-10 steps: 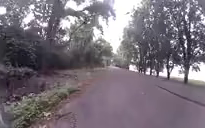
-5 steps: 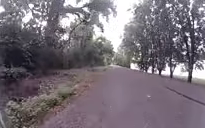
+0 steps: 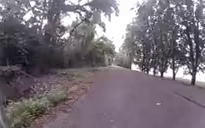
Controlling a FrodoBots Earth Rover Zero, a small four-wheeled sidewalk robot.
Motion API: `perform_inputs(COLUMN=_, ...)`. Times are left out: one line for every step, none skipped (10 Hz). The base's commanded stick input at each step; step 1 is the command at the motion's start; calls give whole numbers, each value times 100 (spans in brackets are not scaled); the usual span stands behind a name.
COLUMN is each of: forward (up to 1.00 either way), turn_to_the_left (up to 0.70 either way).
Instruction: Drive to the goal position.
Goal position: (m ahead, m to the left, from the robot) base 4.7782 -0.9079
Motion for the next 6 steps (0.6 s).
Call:
perform_inputs(forward=70, turn_to_the_left=-33)
perform_inputs(forward=70, turn_to_the_left=-34)
perform_inputs(forward=70, turn_to_the_left=-34)
perform_inputs(forward=70, turn_to_the_left=-34)
perform_inputs(forward=70, turn_to_the_left=-31)
perform_inputs(forward=70, turn_to_the_left=-21)
